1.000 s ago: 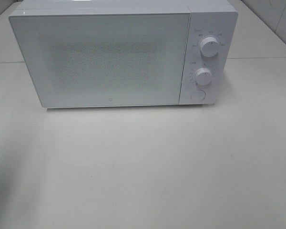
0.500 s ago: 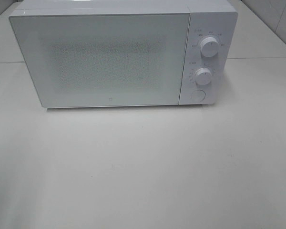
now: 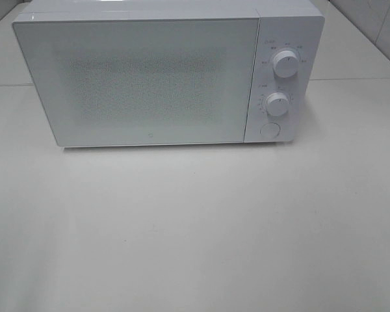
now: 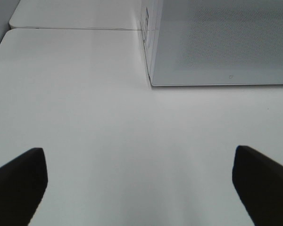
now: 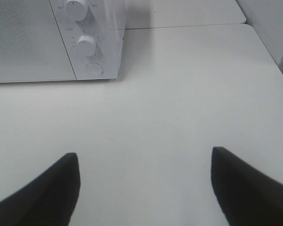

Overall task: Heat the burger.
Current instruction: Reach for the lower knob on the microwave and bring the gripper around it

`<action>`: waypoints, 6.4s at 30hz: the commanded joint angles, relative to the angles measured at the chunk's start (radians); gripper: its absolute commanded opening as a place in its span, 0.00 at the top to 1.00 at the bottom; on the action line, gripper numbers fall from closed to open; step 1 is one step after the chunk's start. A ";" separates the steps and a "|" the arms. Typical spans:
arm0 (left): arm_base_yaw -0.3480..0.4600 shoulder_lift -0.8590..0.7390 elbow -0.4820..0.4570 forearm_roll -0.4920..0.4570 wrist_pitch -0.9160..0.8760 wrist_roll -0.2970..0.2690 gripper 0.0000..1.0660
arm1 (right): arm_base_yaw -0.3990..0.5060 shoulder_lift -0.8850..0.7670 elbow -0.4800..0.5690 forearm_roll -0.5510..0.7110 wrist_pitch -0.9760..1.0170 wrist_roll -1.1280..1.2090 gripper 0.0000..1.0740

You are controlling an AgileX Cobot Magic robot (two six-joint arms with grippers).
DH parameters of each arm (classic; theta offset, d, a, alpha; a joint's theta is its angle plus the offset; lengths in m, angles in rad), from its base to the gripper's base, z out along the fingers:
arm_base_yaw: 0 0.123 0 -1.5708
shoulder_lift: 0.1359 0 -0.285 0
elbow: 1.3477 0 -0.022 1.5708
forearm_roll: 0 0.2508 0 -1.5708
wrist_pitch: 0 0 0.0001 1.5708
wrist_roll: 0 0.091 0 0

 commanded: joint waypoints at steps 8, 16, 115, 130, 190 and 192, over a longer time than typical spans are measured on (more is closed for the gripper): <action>0.003 -0.110 -0.020 0.007 0.067 -0.008 0.05 | -0.005 -0.029 0.001 -0.004 -0.006 0.000 0.29; 0.003 -0.187 0.011 0.070 0.156 -0.006 0.05 | -0.005 -0.029 0.001 -0.004 -0.006 0.000 0.29; 0.003 -0.187 0.009 0.065 0.155 -0.015 0.05 | -0.005 1.025 0.264 -0.038 -1.722 0.000 0.29; 0.003 -0.187 0.009 0.065 0.155 -0.015 0.05 | 0.068 1.627 0.280 0.000 -2.390 0.000 0.29; 0.003 -0.187 0.009 0.065 0.155 -0.015 0.05 | 0.503 2.035 -0.186 0.538 -2.312 -0.181 0.29; 0.003 -0.187 0.009 0.065 0.155 -0.015 0.05 | 0.503 2.037 -0.191 0.538 -2.312 -0.181 0.29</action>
